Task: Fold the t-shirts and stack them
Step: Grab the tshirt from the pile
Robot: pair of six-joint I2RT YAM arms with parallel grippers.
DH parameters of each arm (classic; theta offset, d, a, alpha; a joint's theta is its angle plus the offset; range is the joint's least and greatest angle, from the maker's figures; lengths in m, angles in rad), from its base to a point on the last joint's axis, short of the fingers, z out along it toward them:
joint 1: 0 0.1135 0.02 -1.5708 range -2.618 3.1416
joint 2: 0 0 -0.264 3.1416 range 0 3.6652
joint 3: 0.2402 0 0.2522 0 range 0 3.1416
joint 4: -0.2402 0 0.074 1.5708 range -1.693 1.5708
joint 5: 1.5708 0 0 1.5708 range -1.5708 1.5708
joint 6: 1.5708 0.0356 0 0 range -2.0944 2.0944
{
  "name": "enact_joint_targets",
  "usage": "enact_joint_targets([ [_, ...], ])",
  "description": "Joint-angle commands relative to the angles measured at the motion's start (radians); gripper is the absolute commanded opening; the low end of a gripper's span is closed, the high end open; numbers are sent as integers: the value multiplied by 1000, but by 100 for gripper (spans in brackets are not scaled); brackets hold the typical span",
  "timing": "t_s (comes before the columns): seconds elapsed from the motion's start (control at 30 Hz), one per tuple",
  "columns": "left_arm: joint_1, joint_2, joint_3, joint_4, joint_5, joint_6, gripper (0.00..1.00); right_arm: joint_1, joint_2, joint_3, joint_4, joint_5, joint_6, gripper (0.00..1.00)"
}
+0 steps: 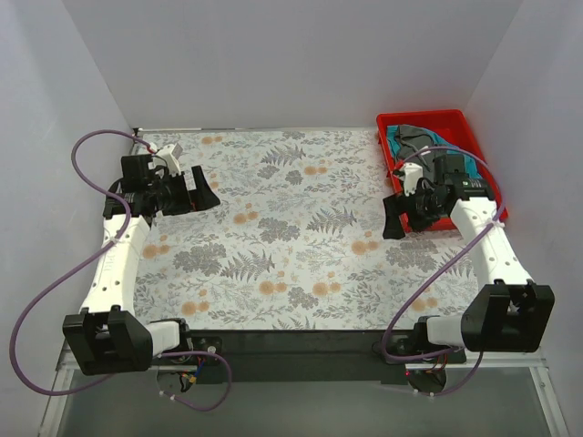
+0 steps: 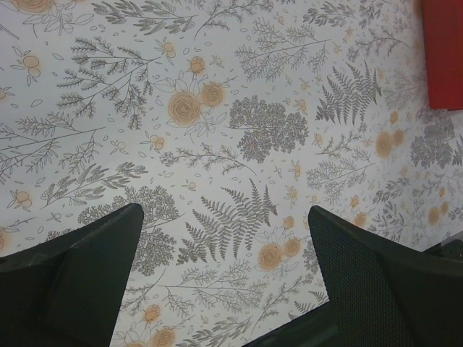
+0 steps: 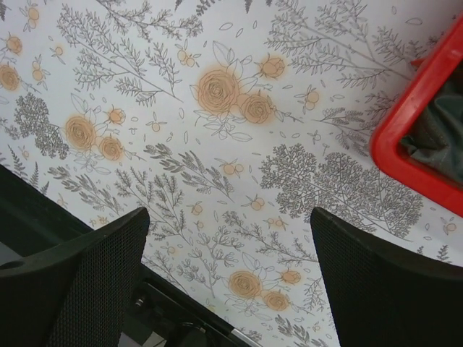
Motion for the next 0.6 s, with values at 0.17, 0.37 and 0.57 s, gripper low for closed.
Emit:
enact_joint_targets([
  [0.17,-2,35,65,-32,11,53,98,-102,177,294,25,40,-8,98],
  [0.37,-2,83,125,-62,-20,67,98,-246,436,552,38,77,43,98],
  [0.57,-2,115,148,-72,-44,68,98,-263,647,708,110,135,97,98],
])
